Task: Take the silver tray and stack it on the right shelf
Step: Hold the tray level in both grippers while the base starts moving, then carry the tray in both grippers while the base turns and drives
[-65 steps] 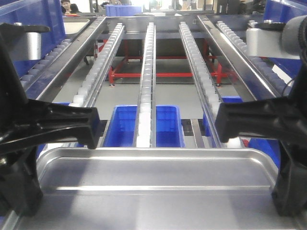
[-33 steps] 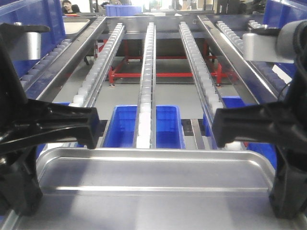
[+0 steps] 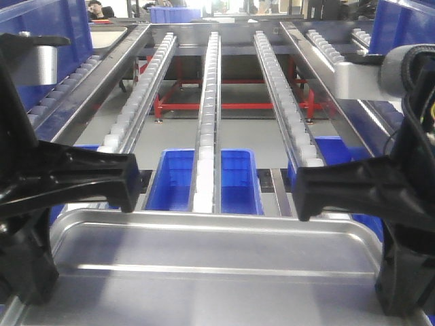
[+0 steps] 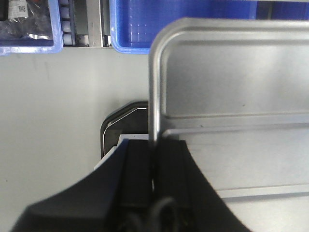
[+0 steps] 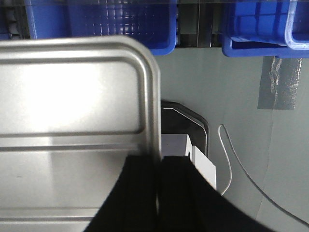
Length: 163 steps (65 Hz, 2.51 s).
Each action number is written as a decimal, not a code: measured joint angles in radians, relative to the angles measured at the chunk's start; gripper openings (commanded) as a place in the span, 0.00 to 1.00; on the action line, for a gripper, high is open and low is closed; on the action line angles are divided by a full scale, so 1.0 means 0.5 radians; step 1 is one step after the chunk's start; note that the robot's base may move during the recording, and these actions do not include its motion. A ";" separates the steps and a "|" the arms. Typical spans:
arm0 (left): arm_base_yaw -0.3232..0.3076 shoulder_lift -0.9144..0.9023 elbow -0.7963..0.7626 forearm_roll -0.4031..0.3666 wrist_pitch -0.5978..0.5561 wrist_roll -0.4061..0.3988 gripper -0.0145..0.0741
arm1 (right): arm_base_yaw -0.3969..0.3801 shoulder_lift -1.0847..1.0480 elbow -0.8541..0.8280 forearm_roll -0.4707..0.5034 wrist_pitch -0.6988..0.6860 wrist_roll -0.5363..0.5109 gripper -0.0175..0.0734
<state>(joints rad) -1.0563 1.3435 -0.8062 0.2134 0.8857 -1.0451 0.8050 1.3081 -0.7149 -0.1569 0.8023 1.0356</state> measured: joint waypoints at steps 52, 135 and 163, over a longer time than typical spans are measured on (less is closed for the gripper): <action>0.000 0.000 0.000 0.003 0.000 0.000 0.05 | 0.000 0.000 0.000 0.000 0.000 0.000 0.27; 0.000 0.000 0.000 0.003 0.000 0.000 0.05 | 0.000 0.000 0.000 0.000 0.000 0.000 0.27; 0.000 0.000 0.000 0.003 0.000 0.000 0.05 | 0.000 0.000 0.000 0.000 0.000 0.000 0.27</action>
<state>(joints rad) -1.0563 1.3435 -0.8062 0.2150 0.8857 -1.0451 0.8050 1.3081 -0.7149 -0.1569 0.8023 1.0356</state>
